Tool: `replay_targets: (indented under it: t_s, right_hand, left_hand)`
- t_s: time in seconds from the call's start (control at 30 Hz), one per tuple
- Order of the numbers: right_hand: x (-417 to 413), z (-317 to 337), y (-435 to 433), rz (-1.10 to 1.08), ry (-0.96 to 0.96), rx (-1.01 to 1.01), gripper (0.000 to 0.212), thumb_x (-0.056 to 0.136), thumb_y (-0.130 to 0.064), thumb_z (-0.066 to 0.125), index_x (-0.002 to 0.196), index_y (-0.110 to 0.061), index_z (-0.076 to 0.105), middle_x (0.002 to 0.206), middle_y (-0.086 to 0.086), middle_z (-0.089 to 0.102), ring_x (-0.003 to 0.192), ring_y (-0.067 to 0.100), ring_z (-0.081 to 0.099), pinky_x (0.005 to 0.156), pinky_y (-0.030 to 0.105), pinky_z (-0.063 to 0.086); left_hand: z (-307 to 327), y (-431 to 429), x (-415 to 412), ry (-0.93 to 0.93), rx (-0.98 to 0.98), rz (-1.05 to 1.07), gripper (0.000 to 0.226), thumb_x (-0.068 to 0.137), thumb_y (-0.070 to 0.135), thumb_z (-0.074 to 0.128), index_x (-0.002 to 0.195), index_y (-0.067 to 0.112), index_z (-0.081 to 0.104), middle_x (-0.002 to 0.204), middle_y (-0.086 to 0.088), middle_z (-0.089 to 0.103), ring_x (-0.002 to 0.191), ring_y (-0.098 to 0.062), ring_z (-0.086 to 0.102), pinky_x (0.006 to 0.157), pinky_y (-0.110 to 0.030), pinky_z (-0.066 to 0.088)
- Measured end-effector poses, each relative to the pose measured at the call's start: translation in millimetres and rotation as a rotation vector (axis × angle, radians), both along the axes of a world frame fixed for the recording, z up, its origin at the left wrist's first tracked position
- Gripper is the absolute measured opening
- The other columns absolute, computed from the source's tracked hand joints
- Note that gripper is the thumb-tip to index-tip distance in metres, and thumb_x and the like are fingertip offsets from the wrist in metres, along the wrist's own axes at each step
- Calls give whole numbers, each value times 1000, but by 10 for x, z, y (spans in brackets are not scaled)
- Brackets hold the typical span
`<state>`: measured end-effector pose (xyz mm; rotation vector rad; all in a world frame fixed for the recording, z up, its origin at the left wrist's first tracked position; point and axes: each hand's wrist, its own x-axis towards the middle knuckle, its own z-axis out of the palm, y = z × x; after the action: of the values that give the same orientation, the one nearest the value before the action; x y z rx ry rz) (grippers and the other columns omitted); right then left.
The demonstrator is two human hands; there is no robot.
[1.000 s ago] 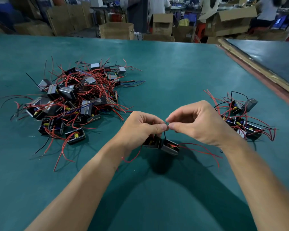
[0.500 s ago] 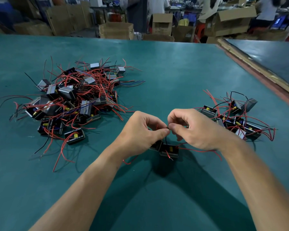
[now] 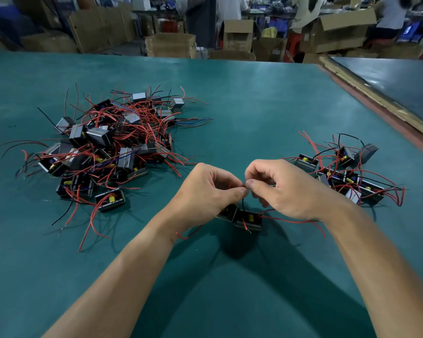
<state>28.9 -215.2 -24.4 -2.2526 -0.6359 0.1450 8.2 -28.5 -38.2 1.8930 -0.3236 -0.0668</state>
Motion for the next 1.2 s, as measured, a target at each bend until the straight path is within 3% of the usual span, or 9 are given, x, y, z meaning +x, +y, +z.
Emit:
replay_targets:
  t_s: [0.1,0.17,0.33,0.4,0.53,0.73,1.03,1.13,1.2]
  right_hand:
    - [-11,-2,28,-25,32,-66,22,99,-19,51,77,-22,54,62,-7,53,58,11,44,61,42,45]
    - [-9,8,59,-60,86,-96,24,99,-17,49,75,-19,53,60,-8,50,58,12,42,60,39,41]
    - [-13,48,63,-135,540,160,27,99,-10,47,72,-14,50,53,-3,39,46,13,35,46,22,41]
    - [-10,43,36,-136,486,173,29,99,-10,52,71,-14,56,53,-2,47,46,10,43,49,22,46]
    - [-13,57,4,-59,91,111,18,91,-9,66,75,-16,69,66,3,68,61,13,59,66,38,53]
    - [-24,83,-66,22,11,173,14,85,-6,74,79,-19,77,75,3,76,68,25,68,70,41,55]
    - [-38,91,-26,-9,-21,29,20,88,-12,70,69,-18,71,60,-1,66,53,4,50,53,20,42]
    - [-34,110,-2,-69,115,73,25,87,-7,69,64,-16,68,54,0,61,52,10,51,55,27,43]
    - [-14,120,16,-120,248,114,31,86,-3,67,58,-16,68,53,0,59,52,13,50,51,25,43]
  left_hand:
    - [-28,-9,1,-44,8,13,13,85,11,73,72,15,76,53,13,57,44,0,38,48,-16,34]
    - [-58,-27,13,-137,74,46,11,83,14,73,73,17,76,55,9,62,47,-11,45,50,-22,40]
    - [-86,-61,3,-431,270,69,8,80,12,73,74,17,76,63,8,66,61,-8,58,66,-23,46]
    - [-83,-56,9,-374,262,76,10,82,13,72,73,18,75,61,10,64,57,-4,56,61,-21,44]
    - [-36,-11,15,1,17,-14,15,87,11,71,73,13,73,56,11,57,50,-3,42,53,-18,36]
    - [33,15,17,230,-147,-88,12,85,8,70,74,9,75,63,-4,61,68,-22,46,60,-29,36]
    - [-13,27,29,163,-130,-56,14,83,9,75,71,15,76,63,0,66,60,-13,51,56,-24,40]
    - [-32,14,16,-29,23,-18,14,81,15,76,69,20,76,56,10,65,50,-5,50,49,-22,42]
    - [-41,-22,5,-256,175,35,8,78,22,73,71,22,76,61,9,67,55,-11,57,57,-30,49]
